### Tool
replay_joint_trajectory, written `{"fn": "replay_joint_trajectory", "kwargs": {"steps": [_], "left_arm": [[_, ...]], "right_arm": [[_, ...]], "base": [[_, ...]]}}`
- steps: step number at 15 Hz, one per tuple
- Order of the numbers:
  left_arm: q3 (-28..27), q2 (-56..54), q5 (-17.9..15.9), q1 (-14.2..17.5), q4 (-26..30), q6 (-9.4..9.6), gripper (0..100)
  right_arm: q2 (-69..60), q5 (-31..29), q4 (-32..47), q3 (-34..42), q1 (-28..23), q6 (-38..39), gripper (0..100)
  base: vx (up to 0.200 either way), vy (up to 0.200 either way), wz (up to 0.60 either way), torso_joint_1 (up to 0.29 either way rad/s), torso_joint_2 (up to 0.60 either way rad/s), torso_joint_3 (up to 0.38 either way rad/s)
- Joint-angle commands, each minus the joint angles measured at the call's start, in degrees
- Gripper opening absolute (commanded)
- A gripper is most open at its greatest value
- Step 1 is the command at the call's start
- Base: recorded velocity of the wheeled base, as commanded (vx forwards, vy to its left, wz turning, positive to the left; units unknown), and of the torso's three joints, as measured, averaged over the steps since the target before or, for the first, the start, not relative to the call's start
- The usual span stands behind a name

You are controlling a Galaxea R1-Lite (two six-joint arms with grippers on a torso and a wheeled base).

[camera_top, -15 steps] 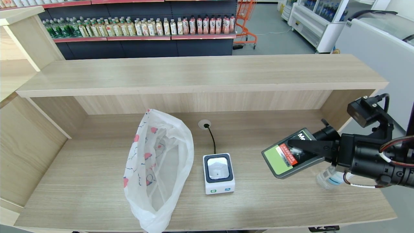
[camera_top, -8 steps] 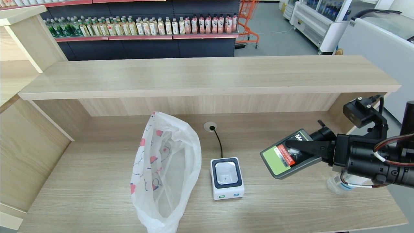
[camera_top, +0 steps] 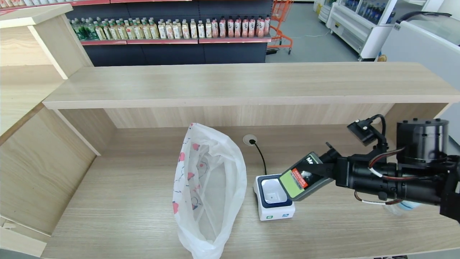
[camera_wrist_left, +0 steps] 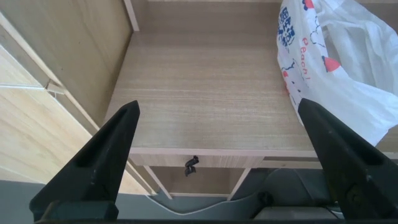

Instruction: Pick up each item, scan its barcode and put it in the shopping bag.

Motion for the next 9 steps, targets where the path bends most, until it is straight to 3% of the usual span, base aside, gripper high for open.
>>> {"fn": "replay_joint_trajectory", "kwargs": {"steps": [1, 9], "left_arm": [[0.01, -0.02, 0.02, 0.0, -0.01, 0.04, 100], [0.01, -0.02, 0.02, 0.0, -0.01, 0.04, 100]], "right_arm": [[6.12, -1.03, -0.2, -0.82, 1.01, -0.91, 0], [17.02, -1.38, -4.07, -7.68, 2.85, -3.9, 0]], "base": [[0.0, 0.0, 0.0, 0.0, 0.0, 0.0], [0.0, 0.0, 0.0, 0.0, 0.0, 0.0]]}}
